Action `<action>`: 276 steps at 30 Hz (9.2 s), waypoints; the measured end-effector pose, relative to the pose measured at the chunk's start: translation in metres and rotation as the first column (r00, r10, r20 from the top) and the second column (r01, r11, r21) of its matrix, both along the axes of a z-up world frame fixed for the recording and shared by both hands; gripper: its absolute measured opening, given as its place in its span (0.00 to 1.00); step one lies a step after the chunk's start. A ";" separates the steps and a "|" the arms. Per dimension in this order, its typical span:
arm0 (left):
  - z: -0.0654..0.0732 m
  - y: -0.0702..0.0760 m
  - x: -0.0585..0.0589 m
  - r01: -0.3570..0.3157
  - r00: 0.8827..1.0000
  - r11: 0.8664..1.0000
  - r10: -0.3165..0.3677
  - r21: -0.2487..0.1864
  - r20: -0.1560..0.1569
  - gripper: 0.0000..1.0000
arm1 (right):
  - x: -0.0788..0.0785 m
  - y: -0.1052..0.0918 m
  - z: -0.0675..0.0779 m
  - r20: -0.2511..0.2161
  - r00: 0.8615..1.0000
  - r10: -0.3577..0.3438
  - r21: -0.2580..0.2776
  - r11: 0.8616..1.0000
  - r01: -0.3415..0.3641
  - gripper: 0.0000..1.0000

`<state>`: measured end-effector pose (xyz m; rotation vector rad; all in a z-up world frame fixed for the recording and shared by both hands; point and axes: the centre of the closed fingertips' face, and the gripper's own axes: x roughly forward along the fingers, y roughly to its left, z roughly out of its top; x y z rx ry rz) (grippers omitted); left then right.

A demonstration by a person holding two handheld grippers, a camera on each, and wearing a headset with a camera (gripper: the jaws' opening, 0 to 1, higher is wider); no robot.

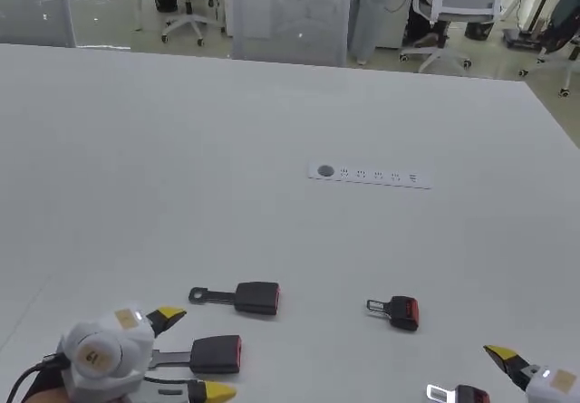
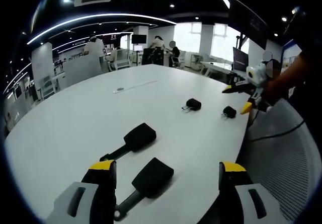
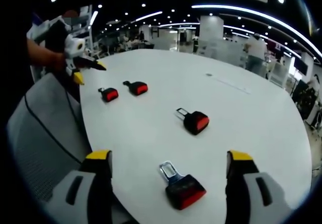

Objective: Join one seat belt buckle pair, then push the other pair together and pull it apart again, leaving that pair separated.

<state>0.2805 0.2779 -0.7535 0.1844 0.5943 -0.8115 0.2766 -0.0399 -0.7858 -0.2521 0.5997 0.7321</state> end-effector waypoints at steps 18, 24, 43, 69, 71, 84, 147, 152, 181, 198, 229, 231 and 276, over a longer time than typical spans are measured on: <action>-0.015 -0.005 0.011 0.035 0.999 0.999 -0.034 0.020 -0.027 0.86 | 0.000 -0.003 -0.011 -0.048 0.998 0.041 -0.019 0.999 -0.042 0.95; -0.025 -0.007 0.019 0.069 0.997 0.996 -0.067 0.054 -0.042 0.86 | -0.004 -0.006 -0.022 -0.104 0.991 0.084 -0.021 0.996 -0.087 0.93; -0.079 -0.005 0.028 0.204 0.975 0.959 -0.182 0.196 -0.126 0.74 | -0.011 -0.026 -0.061 -0.265 0.939 0.218 -0.109 0.961 -0.254 0.74; -0.098 0.006 0.030 0.440 0.896 0.838 -0.387 0.323 -0.217 0.37 | -0.013 -0.046 -0.066 -0.297 0.896 0.330 -0.192 0.899 -0.394 0.38; -0.098 0.004 0.028 0.455 0.889 0.828 -0.399 0.327 -0.226 0.37 | -0.011 -0.047 -0.067 -0.298 0.893 0.337 -0.197 0.894 -0.403 0.37; -0.098 -0.008 0.020 0.617 0.786 0.699 -0.565 0.360 -0.251 0.36 | -0.010 -0.043 -0.066 -0.297 0.878 0.376 -0.191 0.877 -0.441 0.36; -0.099 -0.014 0.019 0.601 0.799 0.726 -0.544 0.335 -0.256 0.36 | 0.021 0.185 -0.063 -0.102 0.767 0.633 0.014 0.772 -0.636 0.36; -0.098 -0.014 0.019 0.600 0.800 0.726 -0.542 0.336 -0.258 0.36 | 0.023 0.203 -0.063 -0.095 0.760 0.643 0.027 0.765 -0.644 0.36; -0.100 -0.015 0.019 0.633 0.773 0.683 -0.576 0.364 -0.264 0.35 | 0.023 0.249 -0.064 -0.099 0.752 0.652 0.025 0.757 -0.653 0.35; -0.100 -0.015 0.017 0.645 0.764 0.673 -0.584 0.363 -0.273 0.36 | 0.022 0.263 -0.066 -0.123 0.770 0.626 -0.001 0.776 -0.631 0.35; -0.099 -0.012 0.020 0.626 0.780 0.723 -0.587 0.292 -0.217 0.36 | 0.023 0.262 -0.066 -0.063 0.757 0.650 -0.044 0.756 -0.653 0.35; -0.099 -0.012 0.021 0.620 0.784 0.732 -0.584 0.282 -0.211 0.36 | 0.023 0.262 -0.067 -0.057 0.762 0.646 -0.044 0.761 -0.648 0.35; -0.098 -0.010 0.021 0.586 0.810 0.776 -0.551 0.234 -0.201 0.36 | 0.021 0.260 -0.064 -0.031 0.821 0.570 0.019 0.821 -0.570 0.35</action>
